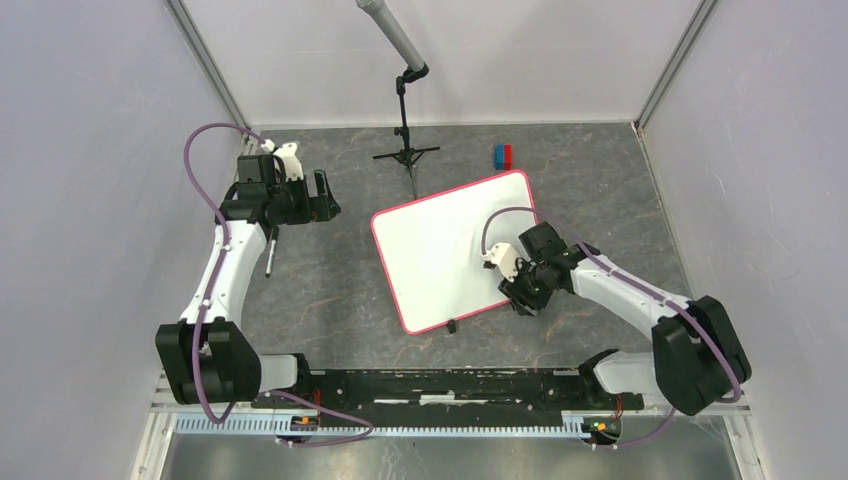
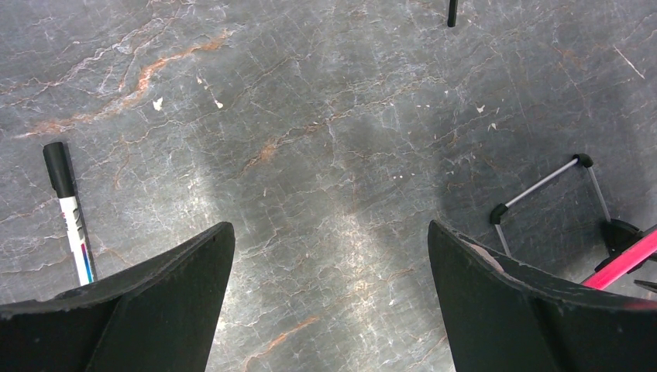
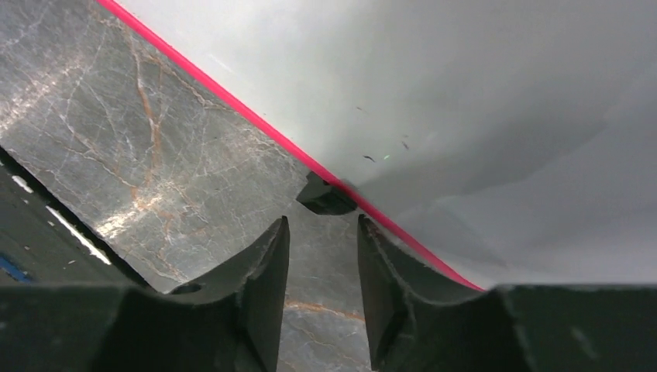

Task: Write a sentence on the whiteboard
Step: Move the whiteboard to the center of the board.

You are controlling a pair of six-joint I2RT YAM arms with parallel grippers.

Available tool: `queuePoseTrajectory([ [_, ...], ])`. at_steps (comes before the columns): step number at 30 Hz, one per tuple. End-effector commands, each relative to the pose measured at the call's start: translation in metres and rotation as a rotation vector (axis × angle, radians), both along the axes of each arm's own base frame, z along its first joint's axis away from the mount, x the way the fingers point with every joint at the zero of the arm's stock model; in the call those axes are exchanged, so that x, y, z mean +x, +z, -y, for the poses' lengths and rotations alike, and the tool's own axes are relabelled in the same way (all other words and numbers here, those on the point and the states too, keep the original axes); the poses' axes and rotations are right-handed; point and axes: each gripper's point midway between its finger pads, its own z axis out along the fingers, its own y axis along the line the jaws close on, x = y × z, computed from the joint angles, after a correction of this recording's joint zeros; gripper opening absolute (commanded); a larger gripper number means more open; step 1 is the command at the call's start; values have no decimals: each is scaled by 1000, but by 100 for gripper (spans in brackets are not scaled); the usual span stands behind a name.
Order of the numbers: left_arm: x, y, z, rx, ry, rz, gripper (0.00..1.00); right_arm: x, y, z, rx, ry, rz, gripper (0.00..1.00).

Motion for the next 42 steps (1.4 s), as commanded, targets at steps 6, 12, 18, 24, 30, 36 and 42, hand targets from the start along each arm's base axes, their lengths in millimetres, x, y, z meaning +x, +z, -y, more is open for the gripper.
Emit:
queuePoseTrajectory([
  [6, 7, 17, -2, -19, 29, 53, 100, 29, 39, -22, 212, -188, 240, 56],
  [12, 7, 19, -2, -23, 33, 57, 100, 33, 32, -21, 206, -293, 234, 51],
  [18, 7, 17, -3, -21, 39, 57, 100, 34, 26, -16, 148, -335, 235, 40],
  [24, 9, 16, -3, -21, 43, 57, 100, 32, 17, -13, 96, -346, 224, 40],
  [30, 10, 15, -4, -18, 50, 58, 100, 31, 10, -11, 65, -365, 197, 38],
  [36, 13, 13, -4, -20, 53, 57, 100, 25, 11, -23, 108, -311, 170, 5],
  [42, 14, 12, -5, -18, 61, 55, 100, 8, 9, -43, 135, -244, 104, 0],
])
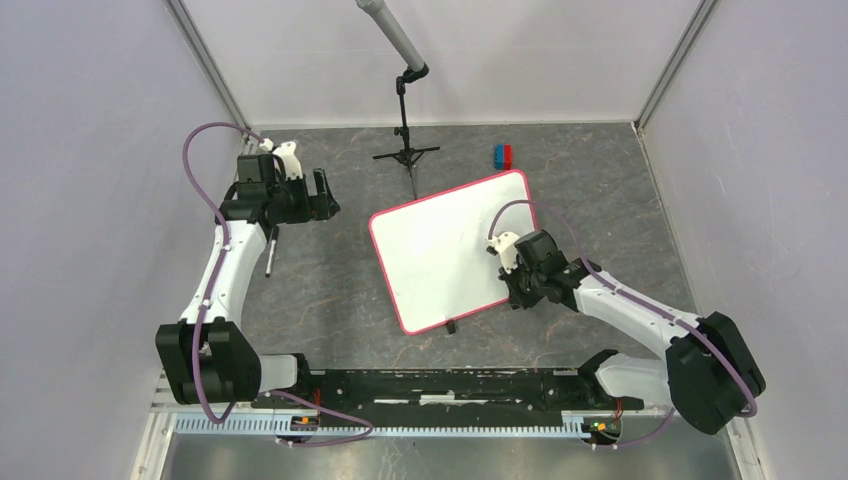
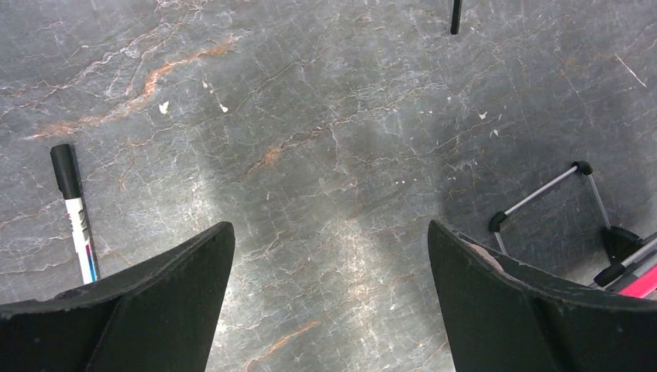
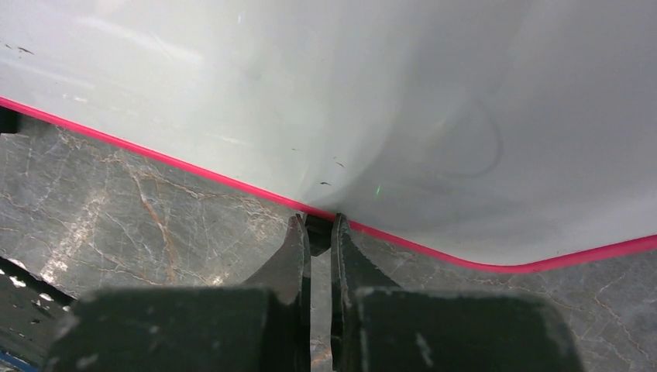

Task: Write a sentence on the whiteboard
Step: Move the whiteboard to the center of the board, then pick up the whiteboard marker from the center of the board.

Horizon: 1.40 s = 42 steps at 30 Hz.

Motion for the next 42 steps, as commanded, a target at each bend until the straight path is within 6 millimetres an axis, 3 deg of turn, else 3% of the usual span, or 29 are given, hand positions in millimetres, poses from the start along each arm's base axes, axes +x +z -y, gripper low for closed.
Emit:
queuePoseTrajectory([
  [1, 12, 12, -5, -18, 51, 48, 100, -16, 0, -27, 58, 106, -50, 0],
  [6, 12, 9, -7, -9, 61, 44, 100, -35, -4, -33, 106, 121, -107, 0],
  [14, 15, 7, -8, -9, 66, 37, 100, -60, -7, -21, 142, 91, -114, 0],
  [19, 16, 3, -7, -14, 68, 23, 100, -74, -9, -25, 193, 122, -146, 0],
  [26, 14, 4, -8, -5, 66, 25, 100, -78, -15, -25, 184, 155, -166, 1],
  [29, 13, 4, -9, 3, 61, 19, 100, -71, -7, -29, 191, 154, -141, 33],
  [39, 2, 12, -11, 44, 22, -10, 100, -57, 49, -53, 311, 272, -40, 75],
  [42, -3, 5, -28, 107, 81, -71, 100, -52, 67, -53, 365, 290, -19, 88],
])
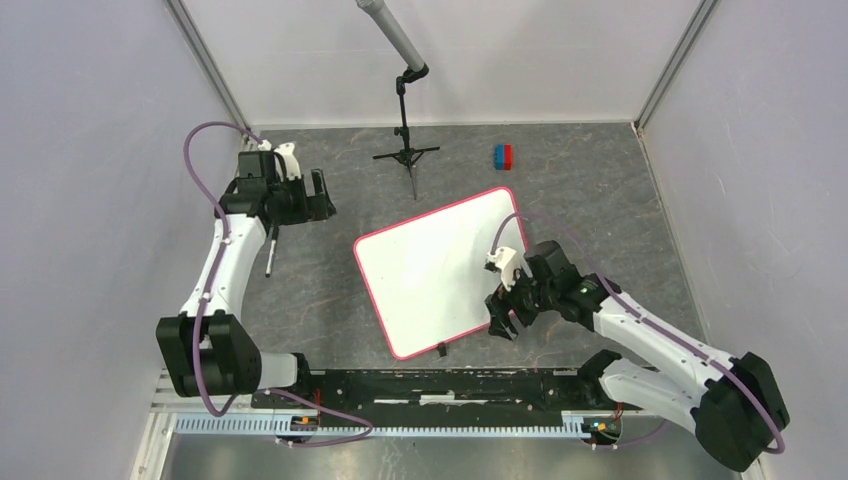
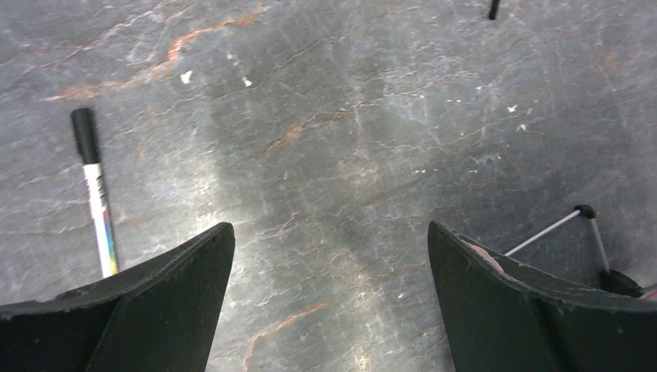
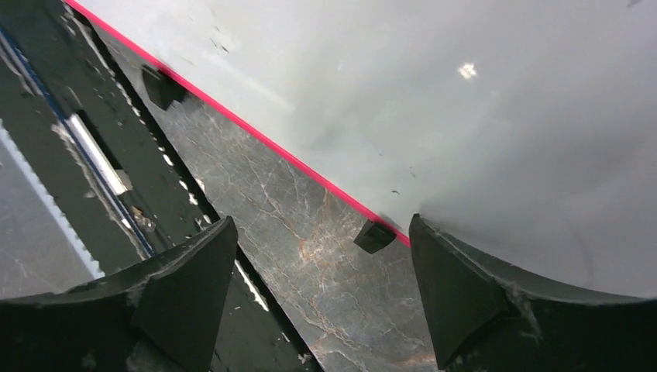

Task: Write a sentence on the whiteboard
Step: Pick up the whiteboard marker from the center of the board.

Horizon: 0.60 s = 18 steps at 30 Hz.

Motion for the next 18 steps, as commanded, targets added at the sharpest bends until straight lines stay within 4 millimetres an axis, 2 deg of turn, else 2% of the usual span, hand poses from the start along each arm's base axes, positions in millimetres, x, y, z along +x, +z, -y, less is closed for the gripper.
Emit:
queuePoseTrajectory([
  [1, -3, 9, -27, 111, 52, -34, 100, 9, 45, -11, 123, 65, 66, 89],
  [5, -9, -19, -46, 139, 78, -159, 100, 13, 53, -1, 120, 19, 100, 92],
  [8, -5, -34, -66, 160, 115, -206, 100, 13, 60, -1, 138, 23, 121, 97],
  [12, 0, -51, -78, 143, 25, -232, 99, 45, 106, -5, 112, 32, 267, 98],
  [15, 11, -61, -96, 212, 28, -227, 93, 69, 148, -7, 93, -8, 315, 98],
  [16, 14, -65, -102, 241, 32, -239, 91, 72, 163, -9, 95, 11, 341, 98],
  [18, 21, -77, -114, 283, 46, -281, 87, 76, 181, -10, 96, 56, 399, 98],
])
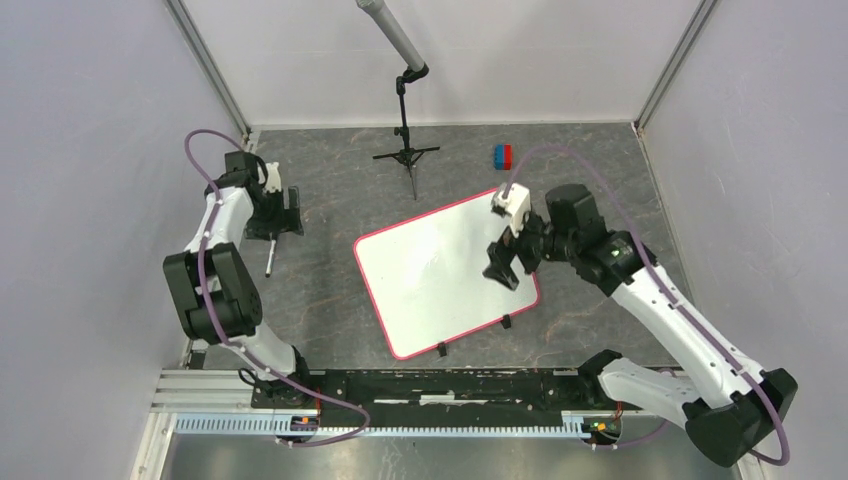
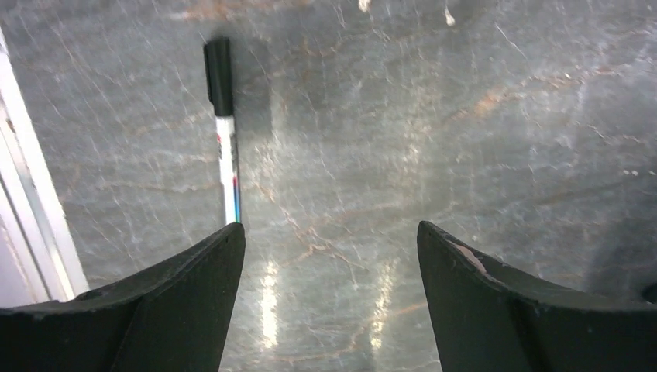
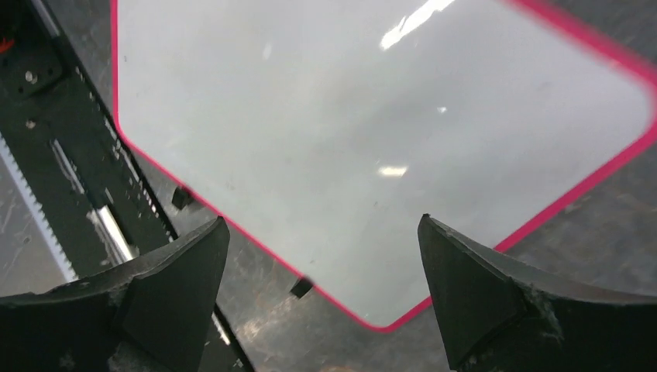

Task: Write a sentence on the whiteboard
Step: Pick up the whiteboard marker from the center of the board.

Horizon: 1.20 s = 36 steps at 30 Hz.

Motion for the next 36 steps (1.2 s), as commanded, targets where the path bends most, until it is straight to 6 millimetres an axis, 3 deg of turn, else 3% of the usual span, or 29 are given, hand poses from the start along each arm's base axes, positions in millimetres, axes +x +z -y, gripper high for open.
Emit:
queuePoseTrajectory([
  [1, 33, -1, -29, 139, -63, 17, 85, 23, 60, 3, -1, 22, 187, 98],
  [7, 43, -33, -52, 232, -44, -56, 75, 40, 89, 11, 7, -25, 298, 98],
  [15, 37, -61, -62, 281, -49, -131, 66, 50, 91, 9, 5, -27, 293, 98],
  [21, 30, -79, -61, 272, -46, -165, 56, 56, 106, 3, 50, -28, 319, 98],
  [30, 21, -94, -52, 224, -65, -198, 30, 69, 115, -11, 81, -11, 302, 98],
  [36, 22, -95, -44, 184, -66, -188, 8, 80, 129, -15, 124, -67, 307, 98],
])
